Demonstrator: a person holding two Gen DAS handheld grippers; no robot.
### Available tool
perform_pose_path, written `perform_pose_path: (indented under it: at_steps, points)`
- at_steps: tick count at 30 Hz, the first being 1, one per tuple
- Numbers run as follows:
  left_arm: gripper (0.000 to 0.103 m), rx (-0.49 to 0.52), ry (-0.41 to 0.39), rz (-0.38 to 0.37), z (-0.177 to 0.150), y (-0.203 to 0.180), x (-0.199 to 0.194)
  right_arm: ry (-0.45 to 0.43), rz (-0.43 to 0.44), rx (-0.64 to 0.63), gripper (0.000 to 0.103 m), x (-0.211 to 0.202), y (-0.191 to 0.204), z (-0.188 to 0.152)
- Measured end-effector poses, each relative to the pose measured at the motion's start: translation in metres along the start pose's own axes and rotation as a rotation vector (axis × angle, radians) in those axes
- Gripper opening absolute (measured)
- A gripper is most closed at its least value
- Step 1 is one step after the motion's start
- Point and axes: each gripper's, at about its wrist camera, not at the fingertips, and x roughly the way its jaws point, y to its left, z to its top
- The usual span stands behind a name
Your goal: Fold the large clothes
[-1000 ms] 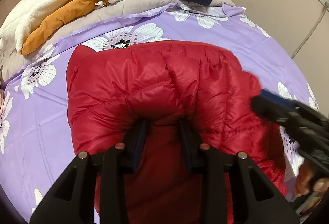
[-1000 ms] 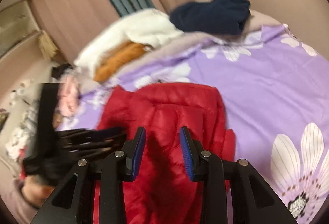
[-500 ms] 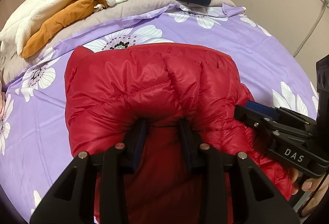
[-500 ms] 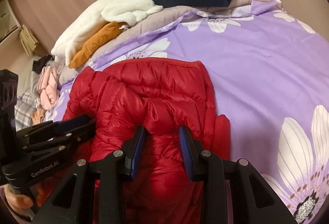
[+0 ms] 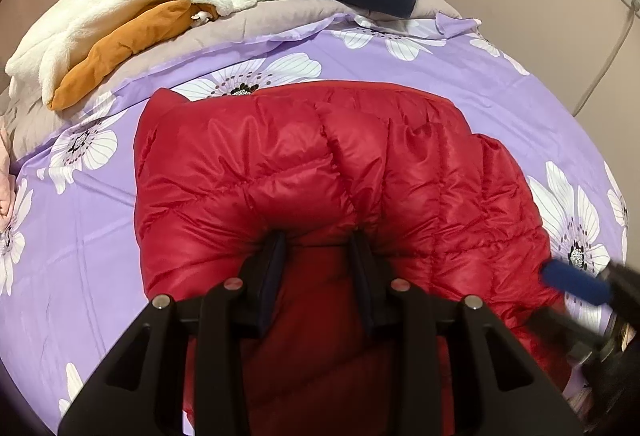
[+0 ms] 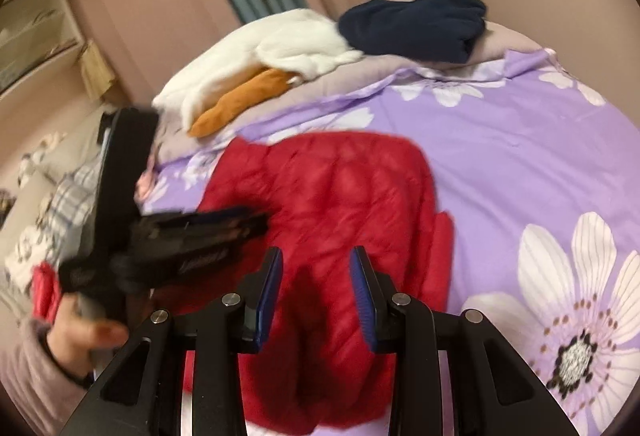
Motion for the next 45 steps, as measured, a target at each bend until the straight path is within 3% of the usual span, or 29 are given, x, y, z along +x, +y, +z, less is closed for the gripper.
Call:
perform_pose_path:
  at_steps: [5,9,17,20,27,33,45]
  points:
    - [0.033,0.003,0.0,0.011,-0.001,-0.003,-0.002,0.076,-0.093,-0.054,0.035,0.028,0.006,-0.018]
    - [0.033,-0.009,-0.018,0.008,-0.006,-0.005,-0.013,0.091,-0.066,-0.009,0.036,0.037,-0.004,-0.017]
    - [0.034,-0.007,-0.099,-0.104,-0.039,-0.01,-0.066,0.081,-0.023,0.026,0.036,0.035,-0.008,-0.023]
    - [0.034,0.008,-0.112,-0.112,-0.053,-0.015,-0.076,0.069,-0.018,0.039,0.036,0.034,-0.007,-0.026]
    - [0.034,0.006,-0.097,-0.113,-0.08,-0.014,-0.071,0.065,-0.012,0.05,0.036,0.033,-0.009,-0.028]
    - [0.034,-0.074,-0.065,-0.168,-0.078,-0.003,-0.058,0.064,-0.014,0.053,0.036,0.033,-0.009,-0.028]
    - [0.035,-0.073,-0.053,-0.172,-0.079,-0.003,-0.06,0.062,-0.006,0.084,0.037,0.014,-0.013,-0.031]
